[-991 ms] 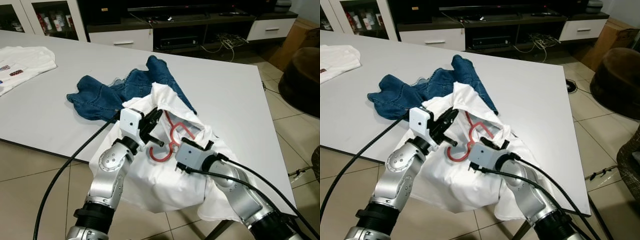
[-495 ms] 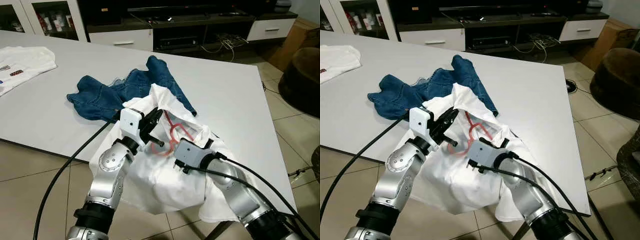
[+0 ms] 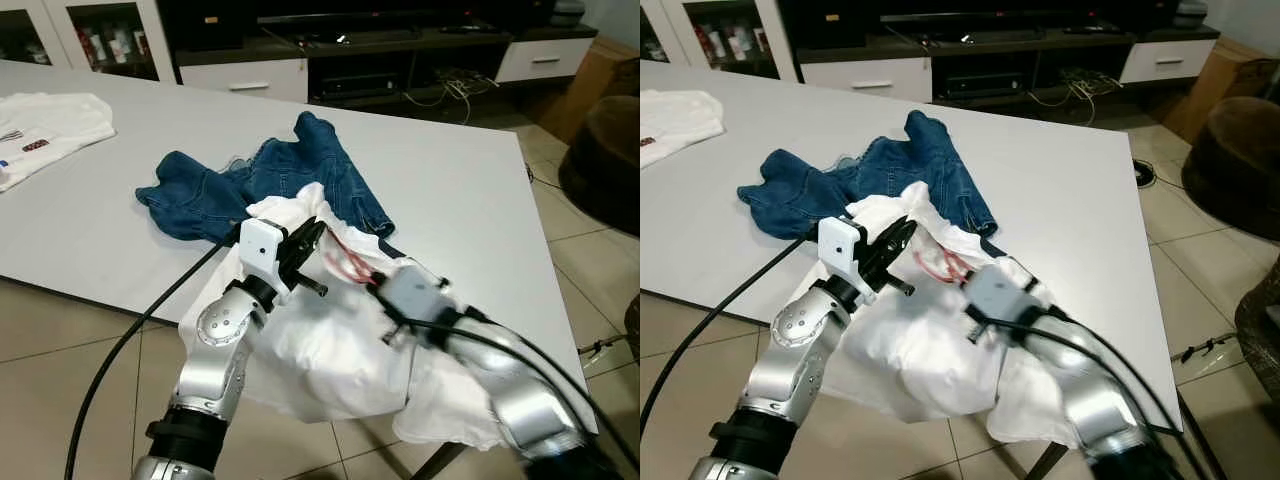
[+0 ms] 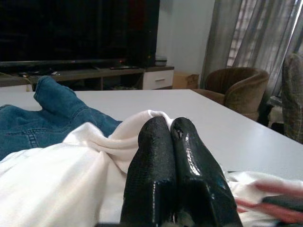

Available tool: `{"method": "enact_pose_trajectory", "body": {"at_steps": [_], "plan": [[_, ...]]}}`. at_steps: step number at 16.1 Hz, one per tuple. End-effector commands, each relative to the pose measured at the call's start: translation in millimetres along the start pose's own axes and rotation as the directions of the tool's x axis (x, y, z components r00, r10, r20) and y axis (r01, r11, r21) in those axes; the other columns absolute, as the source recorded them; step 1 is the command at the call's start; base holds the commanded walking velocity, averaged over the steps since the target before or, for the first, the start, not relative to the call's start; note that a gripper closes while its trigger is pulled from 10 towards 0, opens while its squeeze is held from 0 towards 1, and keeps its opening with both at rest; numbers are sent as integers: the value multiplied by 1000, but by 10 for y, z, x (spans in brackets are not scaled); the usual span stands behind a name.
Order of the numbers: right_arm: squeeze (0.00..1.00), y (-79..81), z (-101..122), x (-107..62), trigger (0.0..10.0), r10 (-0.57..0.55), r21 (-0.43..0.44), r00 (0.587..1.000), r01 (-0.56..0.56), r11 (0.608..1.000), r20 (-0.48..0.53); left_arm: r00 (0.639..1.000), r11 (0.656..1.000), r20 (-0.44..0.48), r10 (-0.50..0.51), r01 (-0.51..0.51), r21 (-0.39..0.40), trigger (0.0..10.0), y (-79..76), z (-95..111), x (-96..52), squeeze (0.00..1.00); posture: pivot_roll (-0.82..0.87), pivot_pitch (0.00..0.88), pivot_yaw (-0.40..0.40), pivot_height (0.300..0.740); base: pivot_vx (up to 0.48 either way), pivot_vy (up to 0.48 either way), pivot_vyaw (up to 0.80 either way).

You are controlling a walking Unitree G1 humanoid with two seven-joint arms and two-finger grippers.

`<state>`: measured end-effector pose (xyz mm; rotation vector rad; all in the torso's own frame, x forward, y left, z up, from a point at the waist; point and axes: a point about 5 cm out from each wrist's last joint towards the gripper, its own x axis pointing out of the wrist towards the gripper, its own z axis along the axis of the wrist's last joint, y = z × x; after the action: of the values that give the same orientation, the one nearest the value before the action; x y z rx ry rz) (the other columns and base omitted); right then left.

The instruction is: Hang hanger

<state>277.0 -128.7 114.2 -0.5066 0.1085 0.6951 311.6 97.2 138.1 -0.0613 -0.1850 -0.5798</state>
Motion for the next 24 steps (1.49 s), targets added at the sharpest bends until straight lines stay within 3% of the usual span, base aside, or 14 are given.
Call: {"method": "enact_pose_trajectory", "body": {"at_steps": [1, 3, 4, 5, 7, 9, 11, 13, 15, 18, 20, 22, 23, 24], "plan": [[0, -54, -67, -93, 0, -4, 57, 1000, 5, 998, -12, 1000, 1000, 9, -12, 12, 15, 0, -15, 38, 0, 0, 11, 58, 14, 740, 0, 0, 0], [0, -110, -82, -152, 0, -18, 89, 1000, 19, 996, -4, 1000, 1000, 8, -14, 13, 15, 0, -16, 40, 6, 0, 11, 58, 14, 740, 0, 0, 0], [0, -115, -74, -173, 6157, -15, 87, 1000, 14, 996, 4, 1000, 1000, 8, -15, 15, 14, 0, -19, 40, 8, 0, 6, 59, 17, 740, 0, 0, 0], [0, -113, -70, -175, 10000, -14, 88, 1000, 14, 996, 6, 1000, 1000, 8, -17, 17, 14, 0, -22, 40, 10, 0, 6, 59, 17, 740, 0, 0, 0], [0, -33, -23, -150, 10000, 18, 113, 999, -22, 993, 37, 1000, 1000, 8, -20, 20, 14, 0, -32, 40, 18, 0, 7, 59, 17, 740, 0, 0, 0], [0, -41, 60, -165, 5961, 5, 228, 994, -30, 973, 109, 1000, 1000, 8, -20, 20, 14, 0, -35, 42, 16, 0, 10, 60, 16, 740, 0, 0, 0], [0, -114, 126, -164, 9882, -48, 304, 987, -2, 953, 156, 1000, 1000, 6, -19, 19, 12, 0, -36, 35, 10, 0, 12, 60, 15, 740, 0, 0, 0], [0, -222, 182, -139, 9490, -137, 378, 973, 59, 924, 183, 1000, 1000, 4, -20, 20, 9, 0, -55, 26, 13, 0, 13, 59, 14, 740, 0, 0, 0], [0, -296, 208, -145, 8118, -187, 448, 961, 79, 891, 203, 1000, 1000, 4, -23, 23, 7, 0, -71, 27, 27, 0, 13, 56, 14, 740, 0, 0, 0], [0, -301, 210, -250, 8510, -136, 425, 962, 23, 905, 239, 1000, 1000, 0, -18, 18, 11, 0, -49, 23, 26, 0, 12, 53, 14, 740, 0, 0, 0], [0, -352, 151, -385, 7373, -96, 404, 968, -7, 915, 234, 1000, 1000, -6, -6, 6, 19, 0, -13, 20, 12, 0, 10, 52, 15, 740, 0, 0, 0], [0, -280, 148, -470, 7922, 17, 337, 970, -101, 936, 242, 1000, 1000, -7, -2, 2, 23, 0, -3, 24, 15, 0, 10, 51, 15, 740, 0, 0, 0], [0, -233, 162, -496, 9765, 64, 321, 965, -147, 936, 253, 1000, 1000, -6, -1, 1, 24, 235, 2, 27, 16, 0, 8, 51, 16, 740, 0, 0, 0], [0, -173, 193, -560, 10000, 133, 311, 951, -221, 924, 281, 1000, 1000, -7, 1, -1, 27, 392, 15, 31, 16, 0, 8, 49, 16, 740, 0, 0, 0]]}}
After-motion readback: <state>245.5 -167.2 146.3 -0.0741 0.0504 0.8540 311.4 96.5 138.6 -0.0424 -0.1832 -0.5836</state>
